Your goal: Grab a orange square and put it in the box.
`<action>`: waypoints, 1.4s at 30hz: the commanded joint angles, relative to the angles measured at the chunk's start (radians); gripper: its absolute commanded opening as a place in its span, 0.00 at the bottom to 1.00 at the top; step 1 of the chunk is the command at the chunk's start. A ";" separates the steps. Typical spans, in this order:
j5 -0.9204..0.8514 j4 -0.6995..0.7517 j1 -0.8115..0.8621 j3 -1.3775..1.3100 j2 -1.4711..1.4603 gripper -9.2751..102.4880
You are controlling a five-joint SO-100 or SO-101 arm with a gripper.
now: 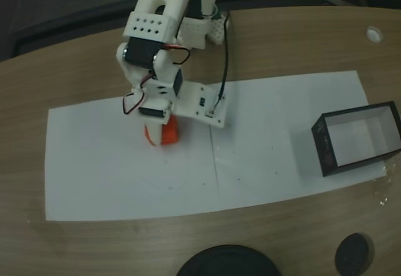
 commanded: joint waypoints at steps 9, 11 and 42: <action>0.012 0.058 -0.167 -0.123 0.017 0.20; 0.032 0.115 -0.264 -0.192 0.064 0.20; 0.025 0.354 -1.138 -1.578 -0.584 0.20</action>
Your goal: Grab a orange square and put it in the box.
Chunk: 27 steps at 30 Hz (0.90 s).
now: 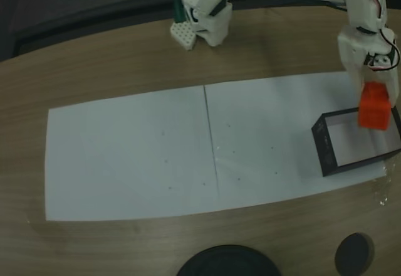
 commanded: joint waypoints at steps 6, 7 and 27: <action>0.044 0.000 -0.009 -0.147 -0.150 0.20; 0.046 0.000 -0.009 -0.146 -0.153 0.20; 0.084 0.064 0.003 -0.149 -0.149 0.41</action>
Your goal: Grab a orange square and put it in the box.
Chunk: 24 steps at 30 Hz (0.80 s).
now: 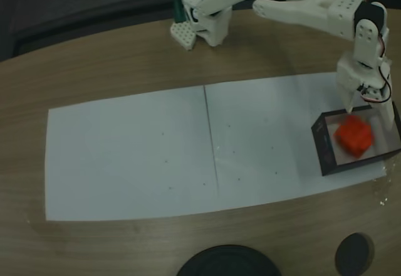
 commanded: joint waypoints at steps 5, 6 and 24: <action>0.005 0.031 0.037 -0.086 0.129 0.26; 0.005 0.041 0.054 -0.095 0.164 0.18; 0.112 0.058 0.681 0.268 1.206 0.08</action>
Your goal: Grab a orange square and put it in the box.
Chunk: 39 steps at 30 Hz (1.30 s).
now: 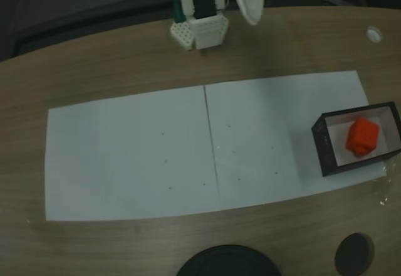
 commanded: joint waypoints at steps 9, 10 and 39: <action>-0.011 -0.011 0.114 0.517 0.756 0.08; -0.018 -0.011 0.109 0.558 0.807 0.08; -0.035 -0.376 0.112 1.537 1.585 0.08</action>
